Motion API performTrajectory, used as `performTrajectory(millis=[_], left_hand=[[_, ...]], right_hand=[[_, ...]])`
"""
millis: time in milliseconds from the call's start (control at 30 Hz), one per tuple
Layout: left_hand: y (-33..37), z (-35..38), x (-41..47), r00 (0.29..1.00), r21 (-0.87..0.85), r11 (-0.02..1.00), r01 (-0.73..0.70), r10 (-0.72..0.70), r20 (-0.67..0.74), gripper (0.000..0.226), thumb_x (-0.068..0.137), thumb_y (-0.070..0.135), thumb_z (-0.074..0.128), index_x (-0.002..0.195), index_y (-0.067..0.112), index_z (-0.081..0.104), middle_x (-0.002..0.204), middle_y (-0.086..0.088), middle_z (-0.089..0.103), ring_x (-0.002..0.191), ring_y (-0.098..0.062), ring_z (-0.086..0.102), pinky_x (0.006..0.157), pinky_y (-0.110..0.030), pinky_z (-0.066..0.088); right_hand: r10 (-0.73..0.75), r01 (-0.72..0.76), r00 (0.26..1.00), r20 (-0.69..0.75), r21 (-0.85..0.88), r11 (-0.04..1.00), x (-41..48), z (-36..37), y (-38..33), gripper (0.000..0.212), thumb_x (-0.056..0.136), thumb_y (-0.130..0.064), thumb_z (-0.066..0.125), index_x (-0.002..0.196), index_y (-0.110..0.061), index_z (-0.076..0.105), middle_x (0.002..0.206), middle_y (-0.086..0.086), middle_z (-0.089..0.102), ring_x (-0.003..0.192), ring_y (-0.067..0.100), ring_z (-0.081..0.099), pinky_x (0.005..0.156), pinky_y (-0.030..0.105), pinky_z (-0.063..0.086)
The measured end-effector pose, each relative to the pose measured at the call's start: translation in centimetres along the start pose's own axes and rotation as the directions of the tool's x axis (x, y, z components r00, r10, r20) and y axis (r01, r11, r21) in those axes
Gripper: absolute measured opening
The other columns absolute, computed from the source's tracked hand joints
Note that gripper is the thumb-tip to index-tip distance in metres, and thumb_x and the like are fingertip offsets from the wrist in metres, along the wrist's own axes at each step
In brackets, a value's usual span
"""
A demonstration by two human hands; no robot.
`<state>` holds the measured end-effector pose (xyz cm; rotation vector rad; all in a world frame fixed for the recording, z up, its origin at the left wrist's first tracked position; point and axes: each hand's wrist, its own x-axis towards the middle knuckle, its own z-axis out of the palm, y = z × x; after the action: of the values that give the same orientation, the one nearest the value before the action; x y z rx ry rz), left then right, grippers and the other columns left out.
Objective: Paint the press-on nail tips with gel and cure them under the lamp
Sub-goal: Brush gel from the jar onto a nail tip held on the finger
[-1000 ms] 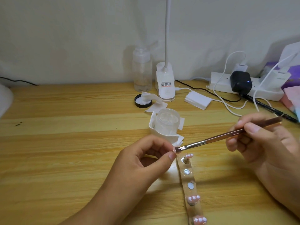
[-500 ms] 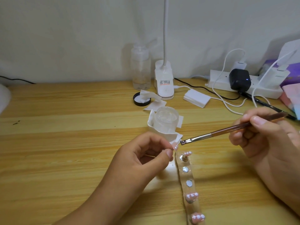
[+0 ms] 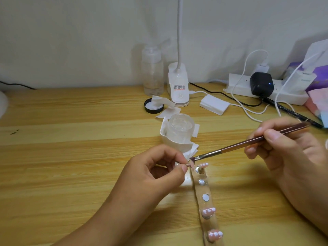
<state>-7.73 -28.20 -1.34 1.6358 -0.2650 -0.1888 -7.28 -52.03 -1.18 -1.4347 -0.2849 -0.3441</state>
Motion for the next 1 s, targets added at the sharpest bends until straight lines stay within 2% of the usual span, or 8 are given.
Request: performTrajectory(millis=[167, 300, 467, 567, 667, 833, 933, 1000], left_hand=[[0.01, 0.06, 0.00, 1.000, -0.001, 1.000, 0.003, -0.003, 0.001, 0.025, 0.062, 0.045, 0.067, 0.078, 0.026, 0.071, 0.084, -0.015, 0.066, 0.066, -0.010, 0.056, 0.061, -0.026, 0.047], [-0.05, -0.02, 0.05, 1.000, 0.004, 1.000, -0.006, 0.006, -0.003, 0.025, 0.062, 0.045, 0.066, 0.078, 0.028, 0.071, 0.080, -0.012, 0.065, 0.063, -0.006, 0.054, 0.059, -0.022, 0.046], [-0.19, -0.13, 0.08, 1.000, -0.010, 1.000, -0.017, 0.017, 0.005, 0.022, 0.066, 0.044, 0.067, 0.079, 0.027, 0.071, 0.080, -0.003, 0.067, 0.068, -0.005, 0.056, 0.062, -0.019, 0.046], [-0.20, -0.16, 0.10, 0.999, -0.010, 0.999, -0.050, 0.050, -0.011, 0.020, 0.069, 0.043, 0.068, 0.081, 0.027, 0.071, 0.088, -0.003, 0.066, 0.076, -0.004, 0.058, 0.067, -0.014, 0.046], [-0.11, -0.07, 0.14, 0.999, -0.024, 0.999, -0.048, 0.048, -0.008, 0.016, 0.070, 0.040, 0.072, 0.081, 0.027, 0.072, 0.087, -0.005, 0.068, 0.075, -0.003, 0.058, 0.066, -0.014, 0.047], [-0.07, 0.01, 0.07, 1.000, -0.027, 0.999, -0.031, 0.031, 0.000, 0.021, 0.066, 0.044, 0.070, 0.079, 0.029, 0.073, 0.073, 0.010, 0.067, 0.067, -0.001, 0.057, 0.061, -0.013, 0.046], [0.01, 0.03, 0.04, 1.000, -0.025, 0.999, -0.022, 0.022, -0.003, 0.008, 0.070, 0.033, 0.074, 0.077, 0.029, 0.074, 0.072, 0.011, 0.068, 0.065, -0.001, 0.057, 0.061, -0.013, 0.046], [0.04, 0.04, 0.01, 1.000, -0.030, 0.999, -0.017, 0.017, -0.010, 0.006, 0.072, 0.029, 0.072, 0.077, 0.029, 0.074, 0.070, 0.011, 0.068, 0.064, -0.001, 0.058, 0.061, -0.014, 0.046]], right_hand=[[0.016, -0.015, 1.000, -0.013, 0.085, 0.996, 0.14, -0.10, -0.10, 0.014, 0.080, -0.025, 0.058, 0.077, -0.026, 0.071, 0.072, -0.003, 0.064, 0.061, 0.011, 0.064, 0.060, 0.019, 0.053], [0.064, -0.067, 0.997, 0.034, 0.102, 0.993, 0.08, 0.12, -0.17, 0.016, 0.081, -0.016, 0.058, 0.074, -0.025, 0.070, 0.069, -0.002, 0.064, 0.059, 0.011, 0.063, 0.058, 0.018, 0.052], [0.061, -0.060, 0.998, -0.031, 0.044, 0.997, 0.26, -0.20, 0.15, 0.029, 0.088, -0.013, 0.048, 0.076, -0.026, 0.071, 0.071, -0.001, 0.065, 0.063, 0.012, 0.065, 0.062, 0.020, 0.054], [0.061, -0.054, 0.996, -0.067, 0.108, 0.993, 0.43, -0.45, 0.15, 0.031, 0.089, -0.011, 0.046, 0.076, -0.025, 0.070, 0.071, -0.002, 0.065, 0.063, 0.010, 0.063, 0.061, 0.019, 0.053], [0.058, -0.050, 0.997, -0.041, 0.169, 0.984, 0.52, -0.48, 0.00, 0.026, 0.087, -0.012, 0.051, 0.076, -0.026, 0.070, 0.070, -0.005, 0.064, 0.063, 0.008, 0.063, 0.059, 0.018, 0.051], [0.059, -0.061, 0.998, 0.017, 0.136, 0.989, 0.34, -0.09, -0.16, 0.013, 0.079, -0.024, 0.057, 0.076, -0.025, 0.070, 0.071, -0.002, 0.063, 0.062, 0.011, 0.063, 0.060, 0.019, 0.052], [0.043, -0.041, 0.999, -0.024, 0.074, 0.996, 0.25, 0.12, -0.04, 0.010, 0.084, -0.023, 0.065, 0.077, -0.026, 0.071, 0.071, -0.003, 0.065, 0.063, 0.011, 0.064, 0.061, 0.019, 0.053], [0.033, -0.030, 0.998, -0.059, 0.050, 0.998, 0.26, -0.10, 0.09, 0.018, 0.091, -0.019, 0.062, 0.078, -0.026, 0.071, 0.070, -0.004, 0.066, 0.064, 0.010, 0.065, 0.062, 0.018, 0.053]])
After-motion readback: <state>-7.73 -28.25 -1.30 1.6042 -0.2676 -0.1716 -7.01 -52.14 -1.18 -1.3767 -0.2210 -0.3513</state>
